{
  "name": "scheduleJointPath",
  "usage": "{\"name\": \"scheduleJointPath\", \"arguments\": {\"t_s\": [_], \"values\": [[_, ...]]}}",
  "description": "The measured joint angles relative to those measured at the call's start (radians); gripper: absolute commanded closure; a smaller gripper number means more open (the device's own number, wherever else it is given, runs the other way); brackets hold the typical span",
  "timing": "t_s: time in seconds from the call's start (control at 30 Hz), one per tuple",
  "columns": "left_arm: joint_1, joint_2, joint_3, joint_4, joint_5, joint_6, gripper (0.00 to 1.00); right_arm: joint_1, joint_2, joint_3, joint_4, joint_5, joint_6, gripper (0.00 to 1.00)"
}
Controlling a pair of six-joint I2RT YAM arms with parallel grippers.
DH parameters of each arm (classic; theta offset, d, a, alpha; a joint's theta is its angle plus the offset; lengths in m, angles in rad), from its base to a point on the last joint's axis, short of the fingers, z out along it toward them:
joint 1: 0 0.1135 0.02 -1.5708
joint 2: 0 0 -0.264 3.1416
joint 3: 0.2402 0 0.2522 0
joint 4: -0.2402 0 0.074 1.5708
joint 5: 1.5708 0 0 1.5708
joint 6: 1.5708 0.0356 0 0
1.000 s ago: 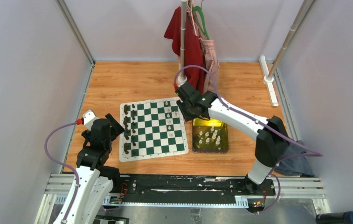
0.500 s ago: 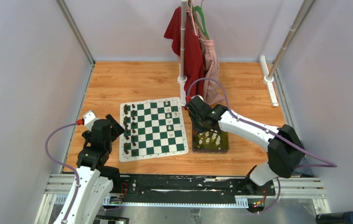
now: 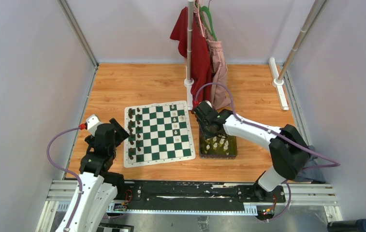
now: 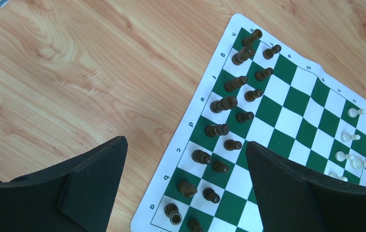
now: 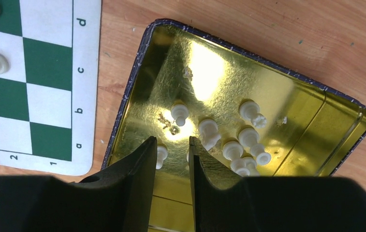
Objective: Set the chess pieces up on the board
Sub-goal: Pick up the chess piece from the storage box.
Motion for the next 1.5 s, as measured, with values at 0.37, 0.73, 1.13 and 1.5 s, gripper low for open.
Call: {"name": "scheduleJointPath", "arguments": {"t_s": [0.37, 0.73, 1.13, 1.5], "values": [[0.000, 0.000, 0.000, 0.000, 0.000, 0.000, 0.00, -0.023, 0.032, -0.004, 0.032, -0.011, -0.001, 0.65], [0.000, 0.000, 0.000, 0.000, 0.000, 0.000, 0.00, -0.040, 0.050, -0.009, 0.051, -0.028, -0.001, 0.66], [0.000, -0.001, 0.000, 0.000, 0.000, 0.000, 0.00, -0.055, 0.065, -0.035, 0.075, -0.047, -0.002, 0.73], [0.000, -0.002, 0.000, 0.000, -0.001, 0.000, 0.00, -0.065, 0.072, -0.036, 0.095, -0.060, -0.006, 0.80]]}}
